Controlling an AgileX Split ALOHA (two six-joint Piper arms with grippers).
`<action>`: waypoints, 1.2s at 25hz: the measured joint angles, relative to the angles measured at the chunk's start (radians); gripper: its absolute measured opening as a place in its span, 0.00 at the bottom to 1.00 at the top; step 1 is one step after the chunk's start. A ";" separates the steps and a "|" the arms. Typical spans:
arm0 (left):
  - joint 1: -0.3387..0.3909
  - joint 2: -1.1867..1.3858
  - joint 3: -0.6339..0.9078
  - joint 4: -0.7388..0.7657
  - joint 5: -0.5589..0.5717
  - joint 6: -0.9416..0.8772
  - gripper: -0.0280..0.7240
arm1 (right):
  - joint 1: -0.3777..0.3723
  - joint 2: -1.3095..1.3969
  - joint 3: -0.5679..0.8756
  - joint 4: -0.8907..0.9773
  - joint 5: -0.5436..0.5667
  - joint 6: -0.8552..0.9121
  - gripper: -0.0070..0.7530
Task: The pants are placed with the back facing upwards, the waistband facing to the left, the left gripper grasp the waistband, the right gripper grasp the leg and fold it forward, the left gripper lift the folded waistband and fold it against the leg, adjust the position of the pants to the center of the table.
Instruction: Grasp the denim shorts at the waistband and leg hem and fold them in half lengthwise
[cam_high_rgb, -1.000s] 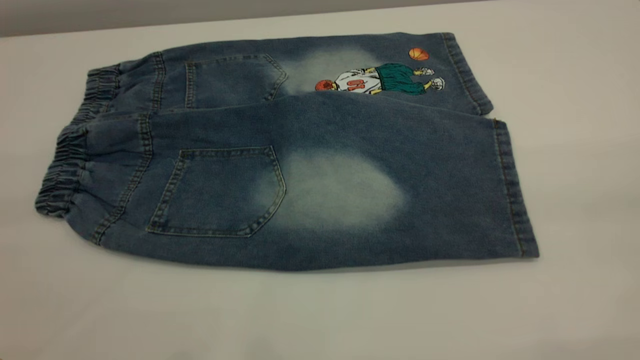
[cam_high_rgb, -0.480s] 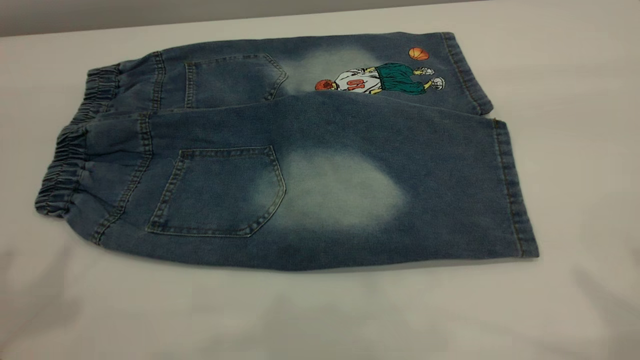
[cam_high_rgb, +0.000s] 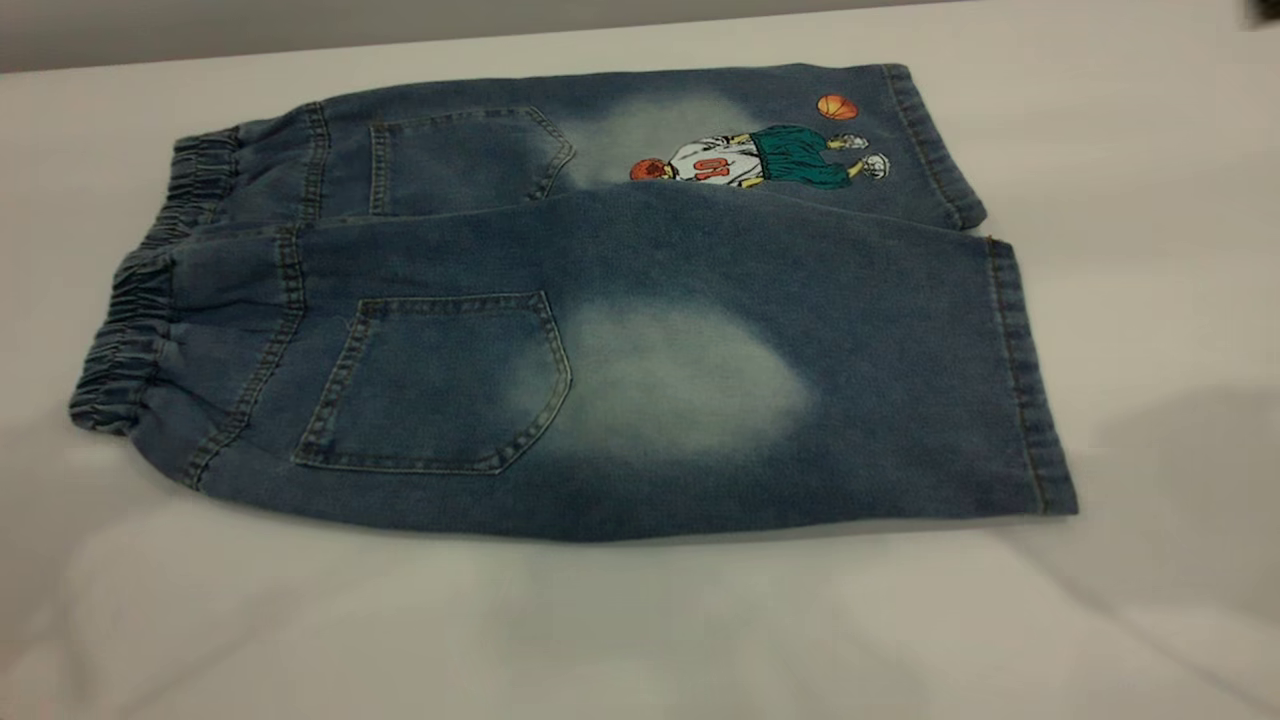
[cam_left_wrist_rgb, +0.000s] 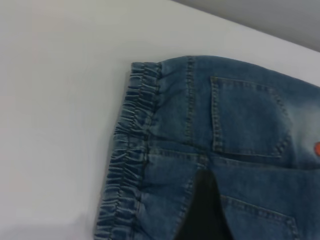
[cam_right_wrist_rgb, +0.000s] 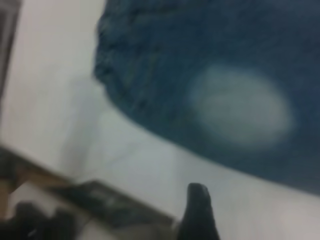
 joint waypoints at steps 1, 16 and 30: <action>0.000 0.016 0.000 0.000 -0.016 0.000 0.70 | 0.000 0.036 0.000 0.056 0.034 -0.048 0.64; 0.000 0.039 0.000 0.004 -0.064 -0.001 0.70 | -0.208 0.514 0.054 0.349 0.126 -0.453 0.64; 0.000 0.039 0.000 0.010 -0.065 0.002 0.70 | -0.221 0.773 0.240 0.539 0.069 -0.763 0.64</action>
